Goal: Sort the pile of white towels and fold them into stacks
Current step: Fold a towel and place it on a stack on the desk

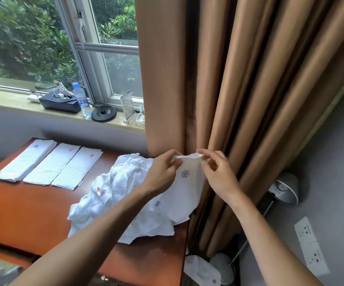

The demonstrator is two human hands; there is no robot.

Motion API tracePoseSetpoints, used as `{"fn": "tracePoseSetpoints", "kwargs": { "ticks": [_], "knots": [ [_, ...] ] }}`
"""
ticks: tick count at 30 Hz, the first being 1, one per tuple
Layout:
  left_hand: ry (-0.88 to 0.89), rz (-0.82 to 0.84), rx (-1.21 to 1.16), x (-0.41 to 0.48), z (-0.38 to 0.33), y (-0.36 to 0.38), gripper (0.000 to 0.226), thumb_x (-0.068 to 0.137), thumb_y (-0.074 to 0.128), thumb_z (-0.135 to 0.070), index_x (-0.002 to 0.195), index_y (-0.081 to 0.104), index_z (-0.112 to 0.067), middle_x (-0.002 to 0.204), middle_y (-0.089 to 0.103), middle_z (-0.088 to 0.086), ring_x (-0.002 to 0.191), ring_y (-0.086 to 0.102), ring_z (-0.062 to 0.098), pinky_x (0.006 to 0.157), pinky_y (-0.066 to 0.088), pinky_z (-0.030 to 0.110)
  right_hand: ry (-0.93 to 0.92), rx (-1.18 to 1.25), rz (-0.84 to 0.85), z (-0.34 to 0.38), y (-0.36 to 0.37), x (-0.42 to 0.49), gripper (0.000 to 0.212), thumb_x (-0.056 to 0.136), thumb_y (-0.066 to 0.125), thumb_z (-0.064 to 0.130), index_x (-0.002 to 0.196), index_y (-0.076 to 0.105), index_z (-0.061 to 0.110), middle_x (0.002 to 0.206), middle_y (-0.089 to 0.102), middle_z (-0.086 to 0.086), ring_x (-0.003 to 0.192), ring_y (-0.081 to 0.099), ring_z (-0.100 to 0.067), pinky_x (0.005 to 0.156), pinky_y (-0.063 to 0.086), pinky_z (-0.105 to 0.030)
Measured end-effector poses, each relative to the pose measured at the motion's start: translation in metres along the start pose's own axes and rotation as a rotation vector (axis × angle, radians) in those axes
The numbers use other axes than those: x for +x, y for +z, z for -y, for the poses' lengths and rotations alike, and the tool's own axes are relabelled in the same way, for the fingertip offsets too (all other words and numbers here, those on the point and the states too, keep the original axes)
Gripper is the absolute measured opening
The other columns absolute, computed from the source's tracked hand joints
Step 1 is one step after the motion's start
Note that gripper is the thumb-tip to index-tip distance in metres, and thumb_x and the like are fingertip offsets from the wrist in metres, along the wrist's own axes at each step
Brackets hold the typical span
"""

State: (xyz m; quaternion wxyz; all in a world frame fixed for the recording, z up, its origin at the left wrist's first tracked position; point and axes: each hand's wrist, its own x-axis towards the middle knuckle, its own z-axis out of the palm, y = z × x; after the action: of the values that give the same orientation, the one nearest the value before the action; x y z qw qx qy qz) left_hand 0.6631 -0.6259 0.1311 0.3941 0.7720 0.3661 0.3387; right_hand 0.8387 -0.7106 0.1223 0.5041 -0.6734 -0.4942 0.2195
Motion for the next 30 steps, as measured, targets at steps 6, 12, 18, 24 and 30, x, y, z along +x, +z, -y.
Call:
{"fn": "tracePoseSetpoints", "kwargs": {
  "ticks": [6, 12, 18, 24, 30],
  "knots": [
    [0.112, -0.060, 0.136, -0.003, -0.006, -0.037, 0.011, 0.106, 0.048, -0.015, 0.107, 0.047, -0.026, 0.065, 0.054, -0.003, 0.056, 0.045, 0.011, 0.054, 0.036, 0.029, -0.206, -0.343, 0.080, 0.008, 0.000, 0.023, 0.011, 0.090, 0.072, 0.023, 0.096, 0.067, 0.031, 0.121, 0.050, 0.011, 0.120, 0.031, -0.003, 0.111, 0.026, -0.018],
    [0.088, -0.191, 0.202, -0.006, -0.003, -0.092, 0.009, 0.107, 0.044, -0.009, 0.107, 0.045, -0.018, 0.066, 0.050, -0.002, 0.054, 0.043, 0.009, 0.051, 0.033, 0.025, -0.102, -0.109, 0.300, 0.046, 0.021, 0.049, 0.010, 0.092, 0.077, 0.034, 0.090, 0.071, 0.026, 0.093, 0.073, 0.011, 0.087, 0.066, -0.004, 0.077, 0.052, -0.019],
    [0.031, -0.296, 0.175, -0.015, 0.004, -0.163, 0.012, 0.105, 0.043, -0.002, 0.102, 0.043, -0.014, 0.068, 0.048, -0.007, 0.055, 0.046, 0.001, 0.052, 0.033, 0.013, -0.203, 0.076, 0.262, 0.094, 0.067, 0.057, 0.012, 0.085, 0.085, 0.021, 0.087, 0.078, 0.031, 0.086, 0.077, 0.015, 0.076, 0.065, 0.005, 0.071, 0.047, -0.007],
    [0.045, -0.360, 0.136, -0.022, 0.026, -0.249, 0.010, 0.106, 0.042, -0.005, 0.103, 0.042, -0.015, 0.073, 0.049, -0.002, 0.058, 0.043, 0.003, 0.056, 0.035, 0.018, -0.320, 0.116, 0.205, 0.153, 0.142, 0.076, 0.017, 0.085, 0.085, 0.021, 0.096, 0.077, 0.031, 0.084, 0.074, 0.011, 0.070, 0.056, -0.001, 0.069, 0.044, -0.011],
    [-0.032, -0.413, 0.098, -0.026, 0.079, -0.358, 0.013, 0.104, 0.040, 0.002, 0.103, 0.041, -0.011, 0.072, 0.045, -0.005, 0.055, 0.039, 0.001, 0.052, 0.034, 0.016, -0.343, -0.024, 0.336, 0.209, 0.256, 0.087, 0.025, 0.095, 0.073, 0.009, 0.119, 0.072, 0.016, 0.098, 0.073, -0.013, 0.083, 0.063, -0.013, 0.076, 0.048, -0.017]
  ]
}}
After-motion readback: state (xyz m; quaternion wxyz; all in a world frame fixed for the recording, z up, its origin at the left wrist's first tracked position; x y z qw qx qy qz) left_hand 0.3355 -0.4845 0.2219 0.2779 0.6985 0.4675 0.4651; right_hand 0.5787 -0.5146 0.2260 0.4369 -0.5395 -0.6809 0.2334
